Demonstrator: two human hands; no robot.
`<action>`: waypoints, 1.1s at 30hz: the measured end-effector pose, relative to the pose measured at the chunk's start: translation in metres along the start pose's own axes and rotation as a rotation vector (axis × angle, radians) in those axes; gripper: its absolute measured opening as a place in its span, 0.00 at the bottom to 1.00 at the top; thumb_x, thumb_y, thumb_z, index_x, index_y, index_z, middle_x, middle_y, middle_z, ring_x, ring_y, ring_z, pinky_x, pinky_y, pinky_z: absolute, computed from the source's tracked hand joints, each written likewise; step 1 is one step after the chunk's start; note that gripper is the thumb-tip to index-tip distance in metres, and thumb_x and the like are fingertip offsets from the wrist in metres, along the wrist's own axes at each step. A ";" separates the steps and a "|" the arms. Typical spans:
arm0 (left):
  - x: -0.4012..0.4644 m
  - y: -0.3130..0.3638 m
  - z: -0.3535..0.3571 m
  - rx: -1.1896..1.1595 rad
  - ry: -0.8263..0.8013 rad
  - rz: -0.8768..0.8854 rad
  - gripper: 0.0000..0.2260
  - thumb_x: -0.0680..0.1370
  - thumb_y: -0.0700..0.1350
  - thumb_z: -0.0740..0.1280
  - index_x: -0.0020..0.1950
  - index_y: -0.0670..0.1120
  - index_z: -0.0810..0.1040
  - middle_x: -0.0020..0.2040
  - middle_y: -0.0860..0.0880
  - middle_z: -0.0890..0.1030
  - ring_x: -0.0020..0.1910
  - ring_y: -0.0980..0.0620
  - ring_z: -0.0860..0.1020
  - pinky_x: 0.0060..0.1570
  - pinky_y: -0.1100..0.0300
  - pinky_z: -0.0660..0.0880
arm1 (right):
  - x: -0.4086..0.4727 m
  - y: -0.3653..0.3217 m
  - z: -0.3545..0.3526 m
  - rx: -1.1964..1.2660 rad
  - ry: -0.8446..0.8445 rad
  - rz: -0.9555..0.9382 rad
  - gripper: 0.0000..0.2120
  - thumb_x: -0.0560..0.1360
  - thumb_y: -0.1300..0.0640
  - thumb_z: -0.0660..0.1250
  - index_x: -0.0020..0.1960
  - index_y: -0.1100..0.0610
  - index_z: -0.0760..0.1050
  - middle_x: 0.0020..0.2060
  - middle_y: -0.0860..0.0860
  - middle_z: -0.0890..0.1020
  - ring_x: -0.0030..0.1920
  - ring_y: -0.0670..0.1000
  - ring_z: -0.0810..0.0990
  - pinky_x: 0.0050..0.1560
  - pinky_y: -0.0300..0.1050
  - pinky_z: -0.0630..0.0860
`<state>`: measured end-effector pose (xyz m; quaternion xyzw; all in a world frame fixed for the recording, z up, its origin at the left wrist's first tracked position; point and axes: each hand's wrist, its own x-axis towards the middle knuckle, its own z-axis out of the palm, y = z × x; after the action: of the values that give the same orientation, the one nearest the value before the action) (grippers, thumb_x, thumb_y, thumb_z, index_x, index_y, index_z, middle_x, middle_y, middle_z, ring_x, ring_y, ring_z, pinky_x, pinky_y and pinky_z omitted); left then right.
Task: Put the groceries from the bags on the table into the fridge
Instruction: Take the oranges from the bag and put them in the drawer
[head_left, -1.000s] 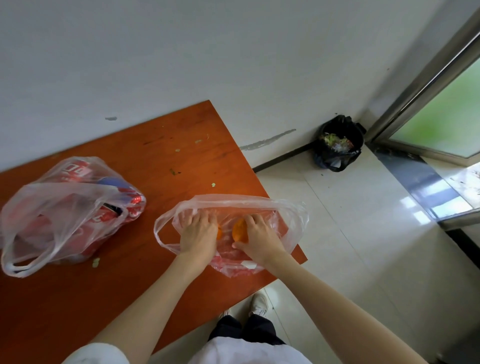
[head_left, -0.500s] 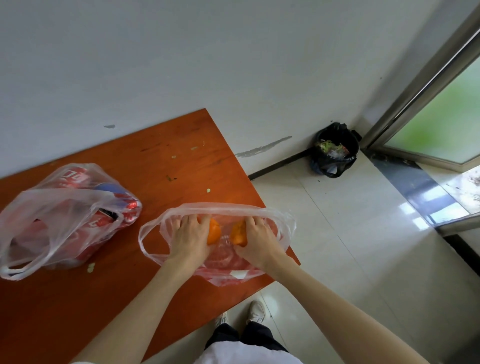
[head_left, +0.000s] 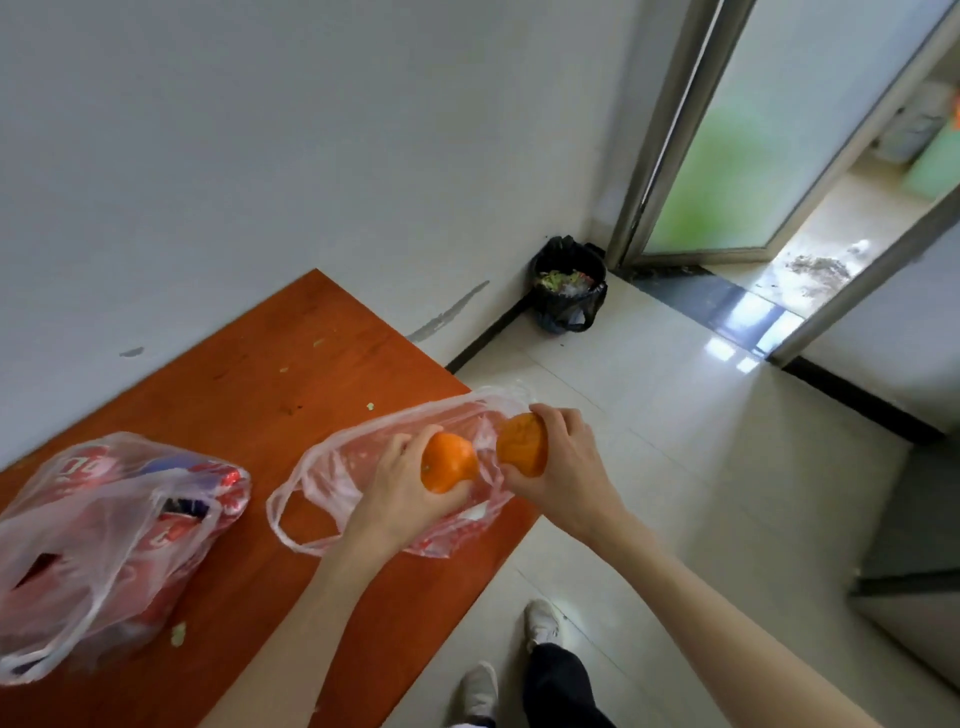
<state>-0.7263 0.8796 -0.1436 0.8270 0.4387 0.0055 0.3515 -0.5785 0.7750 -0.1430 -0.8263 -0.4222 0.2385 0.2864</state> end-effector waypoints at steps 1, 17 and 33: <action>-0.001 0.004 0.000 -0.011 0.008 0.041 0.34 0.72 0.58 0.69 0.73 0.54 0.58 0.69 0.50 0.64 0.65 0.49 0.68 0.54 0.58 0.69 | -0.010 0.001 -0.004 0.038 0.055 0.034 0.38 0.69 0.41 0.70 0.72 0.50 0.57 0.67 0.50 0.62 0.65 0.51 0.63 0.62 0.48 0.72; -0.100 0.169 0.143 -0.002 -0.282 0.608 0.33 0.71 0.50 0.73 0.71 0.51 0.61 0.66 0.46 0.66 0.57 0.53 0.67 0.53 0.63 0.66 | -0.254 0.129 -0.108 0.127 0.730 0.485 0.34 0.69 0.50 0.74 0.68 0.53 0.61 0.62 0.50 0.69 0.59 0.50 0.70 0.53 0.40 0.69; -0.306 0.352 0.361 0.008 -0.589 0.939 0.32 0.71 0.49 0.73 0.71 0.51 0.62 0.66 0.46 0.64 0.60 0.49 0.68 0.54 0.61 0.68 | -0.549 0.293 -0.220 0.052 1.017 0.778 0.33 0.67 0.53 0.74 0.69 0.54 0.65 0.64 0.52 0.71 0.63 0.52 0.69 0.57 0.36 0.62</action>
<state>-0.5460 0.3186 -0.1168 0.9017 -0.0937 -0.0715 0.4160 -0.5649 0.1168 -0.0980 -0.9219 0.1033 -0.0867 0.3633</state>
